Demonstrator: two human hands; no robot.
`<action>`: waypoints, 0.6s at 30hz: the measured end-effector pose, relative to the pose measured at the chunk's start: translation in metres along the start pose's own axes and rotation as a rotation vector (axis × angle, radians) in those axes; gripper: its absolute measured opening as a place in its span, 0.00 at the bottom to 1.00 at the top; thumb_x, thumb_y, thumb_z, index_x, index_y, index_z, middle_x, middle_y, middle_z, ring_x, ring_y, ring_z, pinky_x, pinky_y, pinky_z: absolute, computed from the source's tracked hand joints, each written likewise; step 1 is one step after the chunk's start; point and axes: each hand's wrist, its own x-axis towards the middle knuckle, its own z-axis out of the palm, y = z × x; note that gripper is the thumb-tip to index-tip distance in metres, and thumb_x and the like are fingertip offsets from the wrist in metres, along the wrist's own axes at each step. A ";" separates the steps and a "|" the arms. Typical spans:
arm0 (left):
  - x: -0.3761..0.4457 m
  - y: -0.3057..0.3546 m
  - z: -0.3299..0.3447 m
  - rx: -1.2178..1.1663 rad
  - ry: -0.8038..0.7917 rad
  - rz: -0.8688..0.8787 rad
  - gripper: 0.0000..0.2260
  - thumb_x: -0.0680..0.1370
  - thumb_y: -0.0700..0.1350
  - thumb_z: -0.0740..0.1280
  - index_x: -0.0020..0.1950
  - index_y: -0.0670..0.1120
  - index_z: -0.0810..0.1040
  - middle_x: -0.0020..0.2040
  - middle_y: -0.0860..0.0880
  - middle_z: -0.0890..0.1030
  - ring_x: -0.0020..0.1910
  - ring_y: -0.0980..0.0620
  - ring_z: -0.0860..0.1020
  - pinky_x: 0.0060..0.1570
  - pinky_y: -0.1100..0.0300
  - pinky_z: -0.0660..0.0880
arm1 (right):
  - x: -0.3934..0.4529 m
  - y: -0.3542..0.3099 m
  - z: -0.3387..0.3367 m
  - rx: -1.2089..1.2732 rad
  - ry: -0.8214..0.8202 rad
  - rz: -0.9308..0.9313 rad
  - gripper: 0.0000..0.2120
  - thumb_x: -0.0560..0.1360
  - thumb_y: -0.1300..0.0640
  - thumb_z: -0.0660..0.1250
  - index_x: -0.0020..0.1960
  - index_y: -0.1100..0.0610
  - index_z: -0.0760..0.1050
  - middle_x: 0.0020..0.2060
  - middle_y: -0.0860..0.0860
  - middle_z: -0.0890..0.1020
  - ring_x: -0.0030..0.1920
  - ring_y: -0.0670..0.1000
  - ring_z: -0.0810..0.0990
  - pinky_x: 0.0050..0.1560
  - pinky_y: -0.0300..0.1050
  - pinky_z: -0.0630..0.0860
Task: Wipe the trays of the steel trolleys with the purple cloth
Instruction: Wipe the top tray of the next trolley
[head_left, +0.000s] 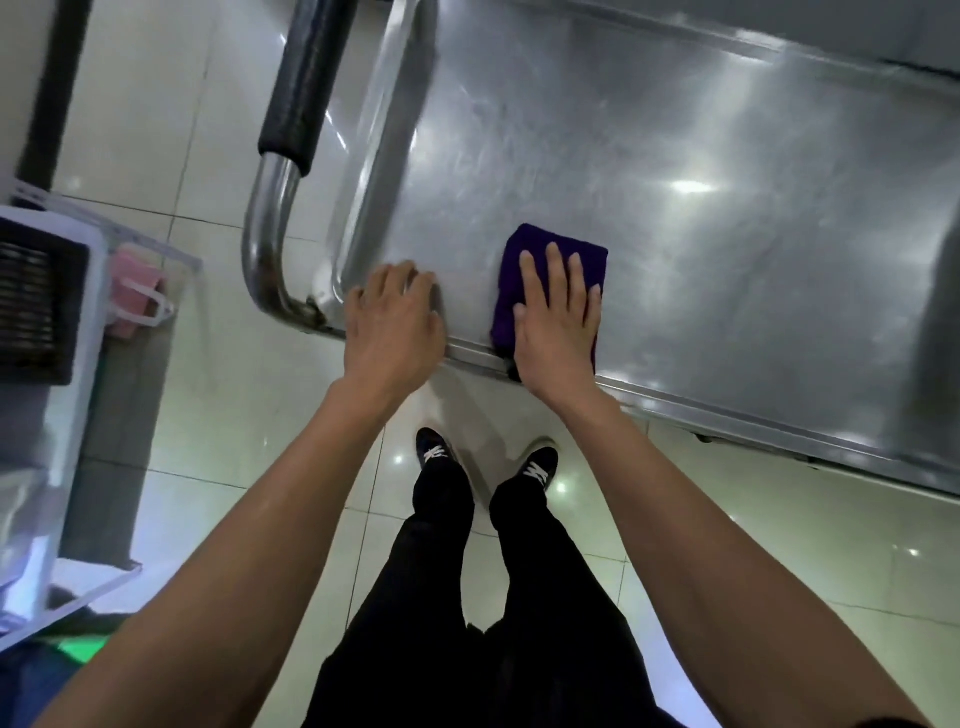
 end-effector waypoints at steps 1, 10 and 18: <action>0.001 -0.007 -0.001 -0.010 -0.002 -0.028 0.22 0.79 0.45 0.61 0.73 0.44 0.68 0.74 0.43 0.68 0.75 0.41 0.63 0.70 0.39 0.63 | 0.005 -0.012 0.002 0.003 -0.006 -0.017 0.28 0.84 0.53 0.50 0.81 0.49 0.45 0.81 0.51 0.45 0.80 0.55 0.39 0.78 0.60 0.40; 0.008 -0.038 -0.009 -0.345 0.056 -0.190 0.40 0.76 0.36 0.62 0.82 0.44 0.42 0.81 0.41 0.54 0.80 0.41 0.53 0.78 0.44 0.55 | 0.041 -0.097 0.014 0.140 -0.033 -0.091 0.28 0.83 0.58 0.53 0.81 0.46 0.50 0.81 0.47 0.47 0.80 0.51 0.39 0.77 0.54 0.34; 0.013 -0.054 -0.014 -0.544 0.053 -0.193 0.39 0.76 0.31 0.60 0.82 0.43 0.44 0.81 0.43 0.54 0.79 0.47 0.56 0.75 0.48 0.63 | 0.073 -0.146 0.016 0.342 -0.096 -0.169 0.28 0.82 0.63 0.55 0.79 0.46 0.57 0.80 0.45 0.52 0.80 0.47 0.42 0.77 0.50 0.33</action>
